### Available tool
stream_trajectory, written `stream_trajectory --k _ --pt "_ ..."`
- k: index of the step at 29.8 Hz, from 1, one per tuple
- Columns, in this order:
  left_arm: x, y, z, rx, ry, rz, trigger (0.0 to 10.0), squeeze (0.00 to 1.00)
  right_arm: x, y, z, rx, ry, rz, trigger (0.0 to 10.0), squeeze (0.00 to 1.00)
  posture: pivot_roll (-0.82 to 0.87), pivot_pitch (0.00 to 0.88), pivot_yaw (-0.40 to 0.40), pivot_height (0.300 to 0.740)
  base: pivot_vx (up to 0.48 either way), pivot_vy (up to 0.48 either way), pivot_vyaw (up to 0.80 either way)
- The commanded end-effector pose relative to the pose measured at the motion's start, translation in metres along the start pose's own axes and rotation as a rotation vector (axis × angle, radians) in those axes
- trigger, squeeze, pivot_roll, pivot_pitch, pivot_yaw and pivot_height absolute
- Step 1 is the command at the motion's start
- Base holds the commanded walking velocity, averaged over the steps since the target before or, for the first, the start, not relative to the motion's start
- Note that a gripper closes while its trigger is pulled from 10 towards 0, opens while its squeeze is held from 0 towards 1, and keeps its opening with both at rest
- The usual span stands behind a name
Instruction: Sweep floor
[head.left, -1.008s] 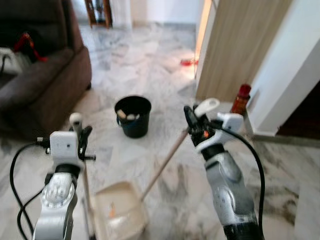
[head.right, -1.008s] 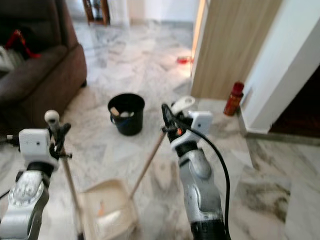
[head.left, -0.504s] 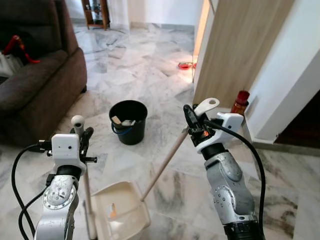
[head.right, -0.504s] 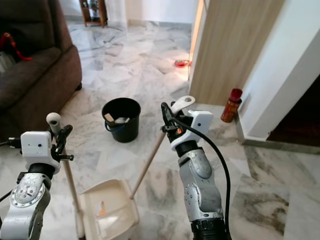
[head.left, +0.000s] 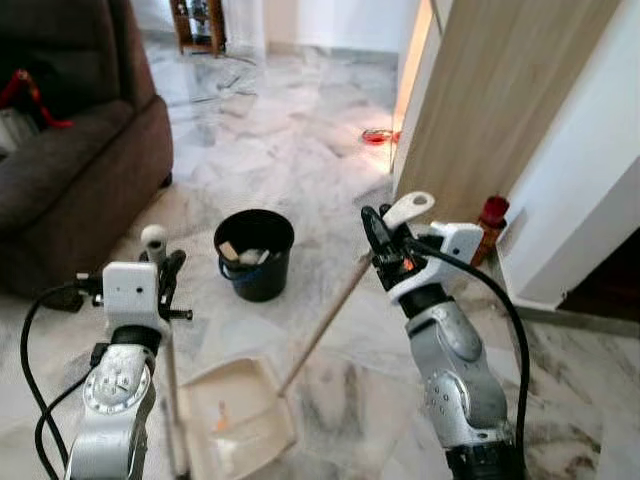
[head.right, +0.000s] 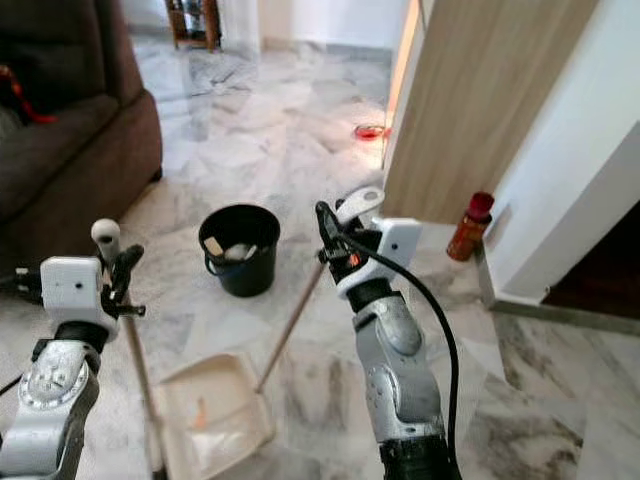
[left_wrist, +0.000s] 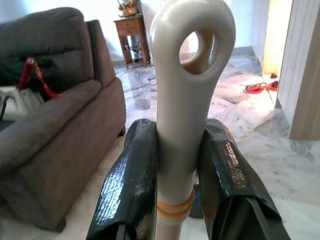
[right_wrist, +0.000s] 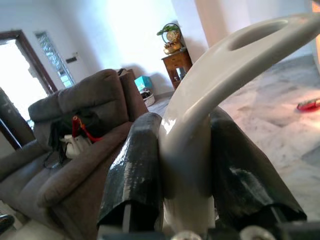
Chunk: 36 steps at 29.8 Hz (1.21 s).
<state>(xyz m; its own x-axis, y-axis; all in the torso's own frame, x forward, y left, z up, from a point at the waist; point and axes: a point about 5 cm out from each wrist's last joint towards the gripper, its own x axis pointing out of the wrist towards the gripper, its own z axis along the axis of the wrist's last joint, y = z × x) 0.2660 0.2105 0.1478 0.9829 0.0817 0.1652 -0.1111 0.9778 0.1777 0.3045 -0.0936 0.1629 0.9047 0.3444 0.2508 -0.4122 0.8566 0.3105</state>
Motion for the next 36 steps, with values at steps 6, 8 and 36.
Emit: stream_trajectory --k 6,8,36 --pt "0.002 -0.006 0.012 -0.027 -0.057 -0.019 10.0 0.00 0.007 0.011 0.021 0.022 -0.089 0.049 10.0 0.00 0.03 0.042 0.013 0.740 0.370 0.000 0.00" --pt "0.002 -0.007 0.012 -0.027 -0.058 -0.020 10.0 0.00 0.008 0.012 0.023 0.023 -0.096 0.055 10.0 0.00 0.03 0.042 0.013 0.740 0.371 0.000 0.00" --pt "0.005 -0.009 0.013 -0.037 -0.073 -0.020 10.0 0.00 0.019 0.030 0.051 0.008 -0.183 0.145 10.0 0.00 0.03 0.008 0.006 0.740 0.371 0.000 0.09"
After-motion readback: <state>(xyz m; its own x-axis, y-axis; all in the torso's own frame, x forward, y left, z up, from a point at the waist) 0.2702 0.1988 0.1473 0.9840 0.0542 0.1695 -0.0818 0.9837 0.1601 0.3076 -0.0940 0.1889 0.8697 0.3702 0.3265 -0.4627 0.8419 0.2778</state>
